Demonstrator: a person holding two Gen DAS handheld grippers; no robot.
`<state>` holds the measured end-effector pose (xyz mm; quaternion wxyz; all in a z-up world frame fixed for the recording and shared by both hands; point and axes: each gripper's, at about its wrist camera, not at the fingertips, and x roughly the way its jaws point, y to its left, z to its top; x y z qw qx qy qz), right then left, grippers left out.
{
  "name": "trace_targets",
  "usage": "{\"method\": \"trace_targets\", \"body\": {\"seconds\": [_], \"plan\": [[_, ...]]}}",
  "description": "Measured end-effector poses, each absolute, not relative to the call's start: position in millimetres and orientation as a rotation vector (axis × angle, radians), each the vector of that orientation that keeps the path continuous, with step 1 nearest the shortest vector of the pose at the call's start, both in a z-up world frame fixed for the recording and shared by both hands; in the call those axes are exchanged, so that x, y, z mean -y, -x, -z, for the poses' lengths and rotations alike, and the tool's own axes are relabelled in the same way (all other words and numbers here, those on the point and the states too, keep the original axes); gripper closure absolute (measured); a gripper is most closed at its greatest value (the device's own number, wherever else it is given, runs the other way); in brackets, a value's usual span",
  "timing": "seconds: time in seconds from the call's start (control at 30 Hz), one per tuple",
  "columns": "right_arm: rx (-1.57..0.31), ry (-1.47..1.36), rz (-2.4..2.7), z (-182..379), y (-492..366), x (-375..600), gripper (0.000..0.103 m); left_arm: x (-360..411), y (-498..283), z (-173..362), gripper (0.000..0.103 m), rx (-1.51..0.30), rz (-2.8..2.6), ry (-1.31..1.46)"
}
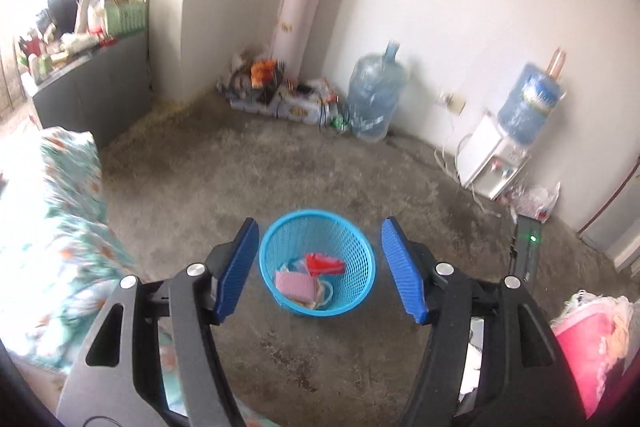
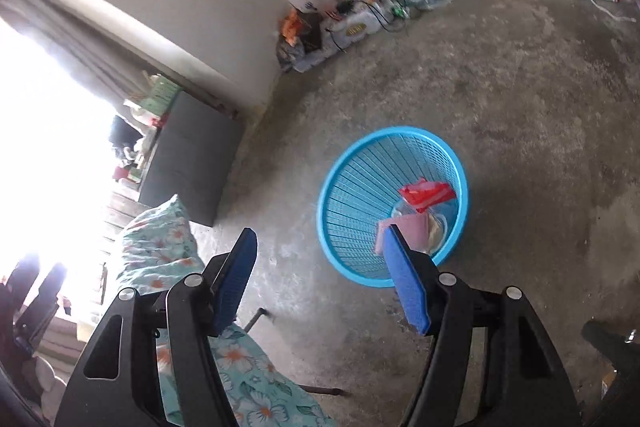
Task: Collect trash
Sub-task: 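Move both grippers back over the trash pile on the bed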
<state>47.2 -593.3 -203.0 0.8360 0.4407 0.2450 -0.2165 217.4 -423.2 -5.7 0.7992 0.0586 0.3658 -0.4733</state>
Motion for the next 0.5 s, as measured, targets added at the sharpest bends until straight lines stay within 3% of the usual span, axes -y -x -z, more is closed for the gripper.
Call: {"method": "trace_targets", "body": {"seconds": [0.2,0.5], "plan": [[-0.483,-0.816,0.269,143.0,-28.5,510.8,0.039,315.3,-178.4,-58.8,0.042,-0.655,0.946,-0.098],[-0.537,-0.737,-0.029,99.2,-35.0,416.4,0.039,122.4,-140.6,-94.7,0.036,-0.566,0.77,0.043]]}}
